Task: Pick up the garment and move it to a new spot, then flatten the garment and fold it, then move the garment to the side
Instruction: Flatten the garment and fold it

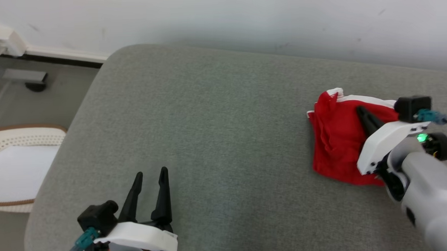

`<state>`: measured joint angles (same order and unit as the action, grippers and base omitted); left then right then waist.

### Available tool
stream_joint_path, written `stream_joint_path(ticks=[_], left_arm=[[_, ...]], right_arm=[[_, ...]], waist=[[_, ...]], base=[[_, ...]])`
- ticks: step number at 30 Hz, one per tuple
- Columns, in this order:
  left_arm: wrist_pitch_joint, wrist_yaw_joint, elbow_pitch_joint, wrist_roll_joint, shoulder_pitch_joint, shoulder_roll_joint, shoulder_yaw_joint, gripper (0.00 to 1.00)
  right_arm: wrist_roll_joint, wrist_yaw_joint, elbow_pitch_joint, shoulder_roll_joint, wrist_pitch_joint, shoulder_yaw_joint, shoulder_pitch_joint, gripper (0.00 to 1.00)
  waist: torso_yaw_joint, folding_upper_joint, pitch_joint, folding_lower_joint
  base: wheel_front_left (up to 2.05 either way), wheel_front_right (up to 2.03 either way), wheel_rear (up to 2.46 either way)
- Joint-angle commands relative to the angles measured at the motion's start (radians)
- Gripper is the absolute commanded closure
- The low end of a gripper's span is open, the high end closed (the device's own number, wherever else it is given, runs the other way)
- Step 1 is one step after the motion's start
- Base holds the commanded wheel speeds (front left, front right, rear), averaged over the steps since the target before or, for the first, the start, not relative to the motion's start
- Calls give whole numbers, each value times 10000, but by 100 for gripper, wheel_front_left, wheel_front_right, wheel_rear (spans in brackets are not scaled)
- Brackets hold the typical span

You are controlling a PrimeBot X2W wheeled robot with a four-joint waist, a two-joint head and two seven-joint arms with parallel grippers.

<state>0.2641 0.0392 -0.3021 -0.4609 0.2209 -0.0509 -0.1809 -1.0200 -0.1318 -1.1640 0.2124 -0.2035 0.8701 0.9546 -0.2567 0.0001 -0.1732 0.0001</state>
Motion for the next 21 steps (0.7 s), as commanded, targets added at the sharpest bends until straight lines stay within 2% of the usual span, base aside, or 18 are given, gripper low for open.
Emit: stream_joint_path(ticks=[1, 5, 11, 21], left_arm=[[-6, 39, -38, -66, 26, -19, 2, 0], [-6, -17, 22, -291, 121, -13, -127, 0], [-6, -162, 91, -383, 209, -14, -223, 0], [-6, -104, 2, -12, 107, -17, 24, 0]], right_arm=[[89, 24, -155, -176, -45, 103, -240, 100], [-72, 24, -71, -701, -100, 257, -492, 100], [-33, 24, 549, -1109, -178, 831, -720, 100], [-75, 24, 1821, -603, -587, 1265, -634, 100]], waist=[[-317, -1, -200, -1], [-513, -1, -389, -1], [-467, -1, -606, -1], [464, -1, -80, -1]], base=[[0, 0, 0], [0, 0, 0], [0, 0, 0], [0, 0, 0]])
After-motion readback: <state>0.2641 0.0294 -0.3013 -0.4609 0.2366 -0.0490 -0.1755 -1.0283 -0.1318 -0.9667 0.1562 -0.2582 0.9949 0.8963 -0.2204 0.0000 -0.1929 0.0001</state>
